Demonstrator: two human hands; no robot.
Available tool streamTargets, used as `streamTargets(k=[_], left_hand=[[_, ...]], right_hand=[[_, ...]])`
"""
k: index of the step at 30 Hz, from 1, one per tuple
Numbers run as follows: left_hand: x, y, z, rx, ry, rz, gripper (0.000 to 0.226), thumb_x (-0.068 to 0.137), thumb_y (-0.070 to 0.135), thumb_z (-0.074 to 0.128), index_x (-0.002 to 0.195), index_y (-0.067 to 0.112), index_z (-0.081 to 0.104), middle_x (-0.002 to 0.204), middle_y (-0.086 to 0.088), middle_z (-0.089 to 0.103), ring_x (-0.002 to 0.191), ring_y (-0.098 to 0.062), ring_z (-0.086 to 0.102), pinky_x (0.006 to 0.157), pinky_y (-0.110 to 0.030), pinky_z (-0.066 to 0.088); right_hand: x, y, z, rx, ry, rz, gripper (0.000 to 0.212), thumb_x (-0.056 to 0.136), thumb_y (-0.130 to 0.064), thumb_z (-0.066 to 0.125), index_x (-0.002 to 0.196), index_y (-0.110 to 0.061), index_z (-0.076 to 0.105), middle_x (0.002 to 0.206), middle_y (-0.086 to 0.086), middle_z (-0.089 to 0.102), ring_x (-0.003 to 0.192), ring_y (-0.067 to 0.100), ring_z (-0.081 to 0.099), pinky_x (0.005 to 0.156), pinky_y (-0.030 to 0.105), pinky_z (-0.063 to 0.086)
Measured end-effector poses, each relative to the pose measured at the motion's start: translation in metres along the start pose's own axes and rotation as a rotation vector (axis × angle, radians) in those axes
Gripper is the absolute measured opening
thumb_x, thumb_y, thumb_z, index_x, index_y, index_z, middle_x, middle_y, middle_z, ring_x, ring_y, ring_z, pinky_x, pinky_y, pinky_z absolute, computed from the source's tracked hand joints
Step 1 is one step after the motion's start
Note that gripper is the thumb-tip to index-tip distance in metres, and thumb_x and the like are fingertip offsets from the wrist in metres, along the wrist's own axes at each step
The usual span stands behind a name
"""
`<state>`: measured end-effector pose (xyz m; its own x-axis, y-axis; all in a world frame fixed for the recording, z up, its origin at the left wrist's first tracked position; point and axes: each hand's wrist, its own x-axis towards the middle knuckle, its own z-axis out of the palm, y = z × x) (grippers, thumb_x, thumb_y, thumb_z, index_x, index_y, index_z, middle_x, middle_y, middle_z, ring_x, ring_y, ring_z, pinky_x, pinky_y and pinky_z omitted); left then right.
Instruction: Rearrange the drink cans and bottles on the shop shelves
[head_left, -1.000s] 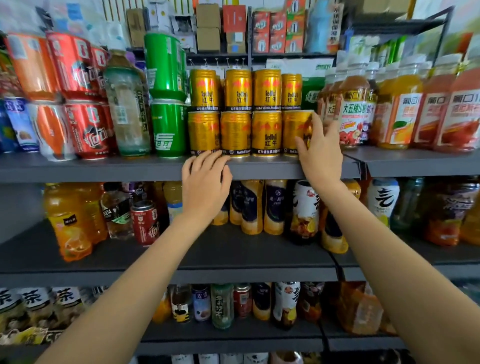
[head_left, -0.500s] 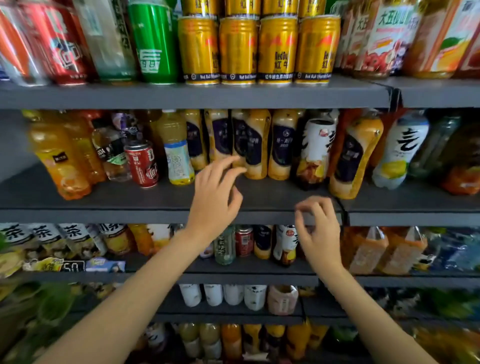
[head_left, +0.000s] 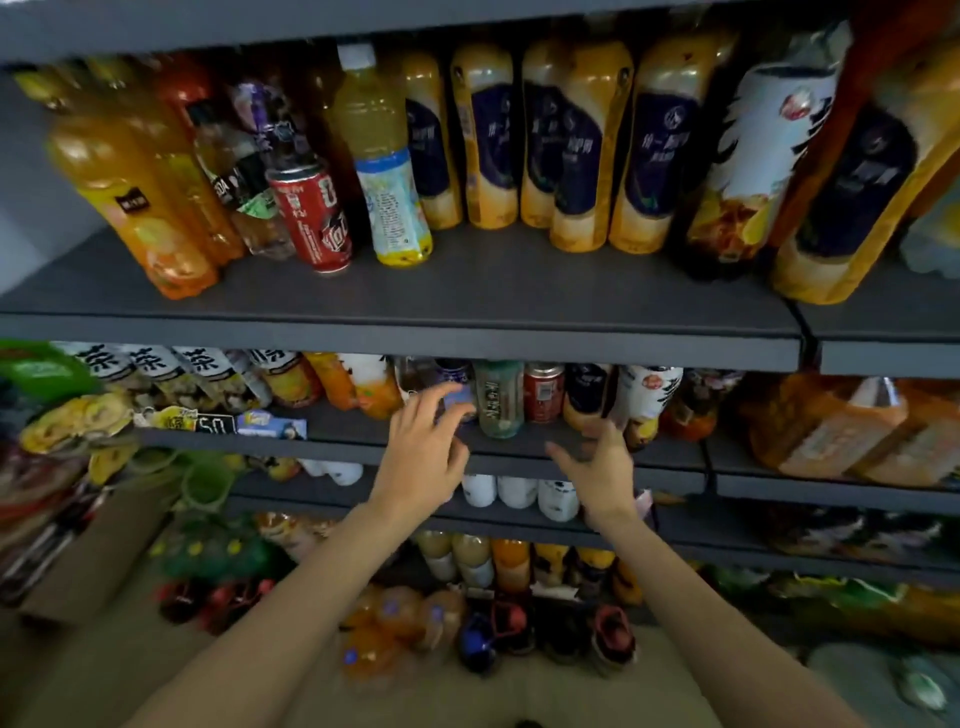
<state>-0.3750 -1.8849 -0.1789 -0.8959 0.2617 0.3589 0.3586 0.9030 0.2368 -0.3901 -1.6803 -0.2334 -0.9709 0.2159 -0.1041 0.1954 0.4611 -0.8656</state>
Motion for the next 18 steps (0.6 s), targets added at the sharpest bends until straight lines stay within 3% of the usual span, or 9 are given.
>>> streamTargets(k=[5,8,10,13,18], left_hand=[[-0.017,-0.028,-0.003,-0.041,-0.051,-0.196,0.037,0.084,0.004,0.057,0.121,0.007,0.056,0.129,-0.012,0.046,0.118,-0.032,0.043,0.093,-0.045,0.038],[-0.028,-0.043,-0.009,-0.086,-0.075,-0.231,0.037,0.083,0.002,0.058,0.12,0.004,0.056,0.126,-0.013,0.046,0.111,-0.033,0.049,0.091,-0.045,0.043],[-0.037,-0.051,-0.013,-0.115,-0.069,-0.249,0.036,0.082,0.0,0.059,0.118,0.003,0.057,0.123,-0.014,0.048,0.106,-0.033,0.052,0.087,-0.046,0.046],[-0.047,-0.063,-0.018,-0.13,-0.073,-0.254,0.033,0.083,0.0,0.058,0.116,0.004,0.057,0.119,-0.013,0.049,0.093,-0.032,0.057,0.074,-0.037,0.044],[-0.042,-0.062,-0.031,-0.215,-0.118,-0.245,0.033,0.089,0.006,0.052,0.122,0.011,0.051,0.116,-0.004,0.046,0.09,-0.022,0.059,0.072,-0.039,0.047]], right_hand=[[0.021,-0.036,0.045,0.033,0.014,-0.178,0.071,0.077,-0.025,0.076,0.133,-0.003,0.037,0.132,0.013,0.045,0.126,0.029,0.038,0.105,0.035,0.034],[0.037,-0.056,0.069,0.066,0.082,-0.237,0.074,0.075,-0.023,0.077,0.133,0.0,0.037,0.133,0.015,0.047,0.127,0.031,0.036,0.108,0.035,0.02],[0.049,-0.063,0.084,0.042,0.136,-0.178,0.07,0.074,-0.028,0.078,0.128,-0.001,0.042,0.129,0.015,0.051,0.126,0.033,0.039,0.107,0.033,0.015],[0.053,-0.071,0.094,0.053,0.201,-0.009,0.069,0.071,-0.029,0.078,0.125,-0.004,0.045,0.131,0.011,0.051,0.128,0.035,0.032,0.104,0.041,0.024],[0.012,-0.053,0.076,0.137,0.15,-0.105,0.071,0.064,-0.019,0.082,0.125,-0.012,0.046,0.126,0.007,0.057,0.123,0.028,0.046,0.108,0.047,0.033]])
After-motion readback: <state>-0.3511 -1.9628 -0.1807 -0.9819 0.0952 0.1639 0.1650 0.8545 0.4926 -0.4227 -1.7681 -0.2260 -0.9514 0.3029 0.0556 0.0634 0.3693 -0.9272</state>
